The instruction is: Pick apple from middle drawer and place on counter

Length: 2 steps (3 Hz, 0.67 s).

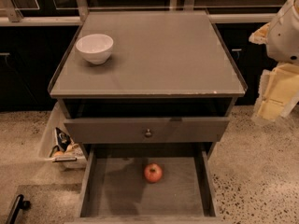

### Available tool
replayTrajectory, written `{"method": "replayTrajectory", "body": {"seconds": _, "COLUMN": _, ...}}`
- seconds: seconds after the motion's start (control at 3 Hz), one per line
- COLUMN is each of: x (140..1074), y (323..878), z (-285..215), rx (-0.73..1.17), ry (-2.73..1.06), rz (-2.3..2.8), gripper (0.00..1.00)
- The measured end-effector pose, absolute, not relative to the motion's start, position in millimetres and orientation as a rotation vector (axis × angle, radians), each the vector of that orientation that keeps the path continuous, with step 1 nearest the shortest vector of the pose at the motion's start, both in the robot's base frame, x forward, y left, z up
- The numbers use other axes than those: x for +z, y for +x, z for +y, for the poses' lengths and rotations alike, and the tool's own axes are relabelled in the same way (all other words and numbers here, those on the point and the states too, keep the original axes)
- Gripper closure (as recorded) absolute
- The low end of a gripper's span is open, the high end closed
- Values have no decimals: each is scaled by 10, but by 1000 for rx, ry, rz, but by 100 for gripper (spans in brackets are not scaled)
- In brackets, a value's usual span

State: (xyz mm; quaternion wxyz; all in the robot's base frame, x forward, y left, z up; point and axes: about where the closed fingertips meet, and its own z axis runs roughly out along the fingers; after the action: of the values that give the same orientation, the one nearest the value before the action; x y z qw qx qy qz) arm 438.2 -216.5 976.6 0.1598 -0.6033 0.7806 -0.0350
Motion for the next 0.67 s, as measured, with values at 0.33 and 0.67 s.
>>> {"method": "replayTrajectory", "body": {"seconds": 0.33, "x": 9760, "y": 4390, "z": -2161, "rx": -104, "ry": -1727, "rz": 2228, "gripper": 0}}
{"method": "replayTrajectory", "body": {"seconds": 0.67, "x": 9365, "y": 4421, "z": -2163, "rx": -72, "ry": -1753, "rz": 2260, "gripper": 0}}
